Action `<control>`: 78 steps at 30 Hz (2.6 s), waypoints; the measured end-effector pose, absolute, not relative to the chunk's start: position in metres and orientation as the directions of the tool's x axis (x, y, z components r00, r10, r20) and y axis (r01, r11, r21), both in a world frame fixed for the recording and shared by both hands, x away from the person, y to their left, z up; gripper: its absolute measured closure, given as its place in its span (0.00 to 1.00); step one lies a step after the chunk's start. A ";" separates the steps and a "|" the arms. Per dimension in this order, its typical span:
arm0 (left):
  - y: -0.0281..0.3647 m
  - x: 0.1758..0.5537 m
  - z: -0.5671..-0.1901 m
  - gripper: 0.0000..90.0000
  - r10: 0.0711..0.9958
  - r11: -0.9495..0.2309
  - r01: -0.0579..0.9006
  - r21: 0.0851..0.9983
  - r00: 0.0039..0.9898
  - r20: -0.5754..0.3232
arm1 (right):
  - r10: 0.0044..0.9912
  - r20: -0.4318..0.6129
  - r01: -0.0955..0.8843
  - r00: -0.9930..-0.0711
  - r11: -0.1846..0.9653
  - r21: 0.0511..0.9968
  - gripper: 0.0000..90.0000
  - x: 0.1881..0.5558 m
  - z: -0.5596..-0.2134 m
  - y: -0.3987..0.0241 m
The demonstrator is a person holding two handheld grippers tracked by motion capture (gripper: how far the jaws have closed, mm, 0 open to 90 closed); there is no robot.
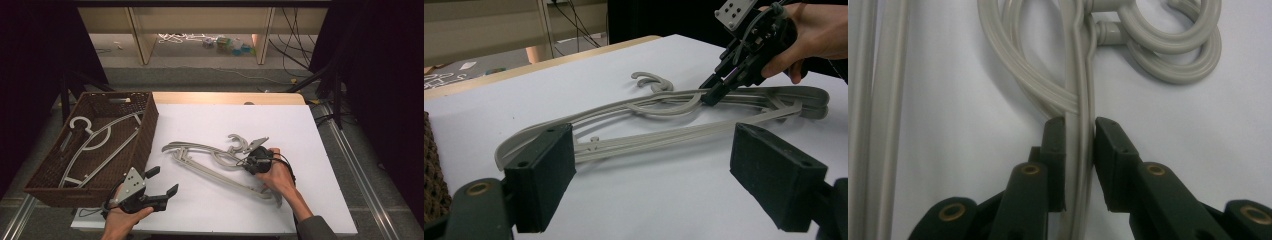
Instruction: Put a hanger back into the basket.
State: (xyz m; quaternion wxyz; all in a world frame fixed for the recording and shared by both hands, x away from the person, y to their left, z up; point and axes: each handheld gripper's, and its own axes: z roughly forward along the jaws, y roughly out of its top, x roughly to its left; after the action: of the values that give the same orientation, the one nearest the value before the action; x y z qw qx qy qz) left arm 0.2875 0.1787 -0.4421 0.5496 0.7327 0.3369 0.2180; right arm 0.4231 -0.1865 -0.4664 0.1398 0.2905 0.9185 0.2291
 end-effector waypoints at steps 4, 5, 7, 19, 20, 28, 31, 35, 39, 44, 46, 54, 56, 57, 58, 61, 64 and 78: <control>0.179 0.288 -0.442 0.20 0.732 -0.169 0.253 0.952 0.679 -0.051 | 0.562 -0.172 0.424 -0.809 0.761 0.490 0.89 0.421 -0.463 -0.184; 0.179 0.288 -0.442 0.20 0.732 -0.171 0.254 0.952 0.679 -0.049 | 0.558 -0.177 0.418 -0.811 0.764 0.492 0.89 0.421 -0.461 -0.184; 0.179 0.288 -0.442 0.20 0.734 -0.169 0.255 0.952 0.677 -0.051 | 0.556 -0.186 0.409 -0.810 0.763 0.500 0.90 0.420 -0.458 -0.184; 0.181 0.289 -0.441 0.20 0.735 -0.174 0.253 0.952 0.676 -0.046 | 0.524 -0.272 0.342 -0.807 0.791 0.508 0.91 0.414 -0.443 -0.182; 0.181 0.289 -0.441 0.20 0.735 -0.175 0.252 0.952 0.676 -0.044 | 0.518 -0.272 0.332 -0.811 0.790 0.516 0.91 0.413 -0.442 -0.181; 0.179 0.293 -0.443 0.21 0.740 -0.163 0.271 0.949 0.669 -0.063 | 0.481 -0.314 0.250 -0.818 0.791 0.559 0.91 0.401 -0.424 -0.184; 0.173 0.298 -0.440 0.21 0.736 -0.171 0.263 0.949 0.674 -0.054 | 0.455 -0.347 0.208 -0.820 0.801 0.561 0.91 0.394 -0.417 -0.189; 0.159 0.309 -0.434 0.21 0.725 -0.199 0.262 0.944 0.688 -0.038 | 0.443 -0.357 0.171 -0.823 0.791 0.588 0.91 0.383 -0.409 -0.193; 0.141 0.325 -0.427 0.22 0.720 -0.248 0.273 0.930 0.694 -0.012 | 0.423 -0.375 0.134 -0.825 0.791 0.597 0.91 0.373 -0.400 -0.191; 0.125 0.343 -0.423 0.21 0.709 -0.286 0.300 0.910 0.705 -0.010 | 0.404 -0.386 0.097 -0.830 0.785 0.612 0.91 0.363 -0.392 -0.188; 0.120 0.352 -0.423 0.23 0.714 -0.279 0.306 0.910 0.699 -0.016 | 0.396 -0.390 0.087 -0.831 0.786 0.612 0.91 0.361 -0.390 -0.187; 0.106 0.364 -0.421 0.27 0.680 -0.333 0.331 0.883 0.733 -0.019 | 0.357 -0.407 0.044 -0.841 0.794 0.606 0.91 0.353 -0.386 -0.179; 0.104 0.365 -0.419 0.29 0.672 -0.346 0.324 0.881 0.741 -0.008 | 0.340 -0.409 0.027 -0.847 0.796 0.605 0.91 0.350 -0.385 -0.175; 0.104 0.366 -0.419 0.31 0.663 -0.356 0.325 0.876 0.749 -0.008 | 0.337 -0.409 0.022 -0.848 0.794 0.608 0.91 0.349 -0.385 -0.173; 0.102 0.366 -0.419 0.32 0.661 -0.350 0.324 0.879 0.750 -0.013 | 0.329 -0.410 0.014 -0.851 0.794 0.608 0.91 0.348 -0.384 -0.172; 0.100 0.367 -0.417 0.41 0.636 -0.380 0.304 0.874 0.772 0.008 | 0.313 -0.408 -0.001 -0.858 0.792 0.611 0.91 0.346 -0.383 -0.168; 0.098 0.367 -0.416 0.48 0.606 -0.410 0.285 0.867 0.795 0.025 | 0.308 -0.419 -0.014 -0.854 0.791 0.611 0.91 0.344 -0.382 -0.165; 0.090 0.365 -0.415 0.79 0.443 -0.631 0.110 0.768 0.864 0.241 | 0.247 -0.447 -0.070 -0.859 0.810 0.583 0.91 0.343 -0.381 -0.161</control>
State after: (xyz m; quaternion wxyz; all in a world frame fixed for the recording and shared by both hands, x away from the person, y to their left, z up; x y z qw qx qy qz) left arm 0.3651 0.0897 -0.4151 0.3997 0.8787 0.1572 0.2084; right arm 0.3435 -0.1611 -0.3812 0.2607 0.0484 0.9148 0.3046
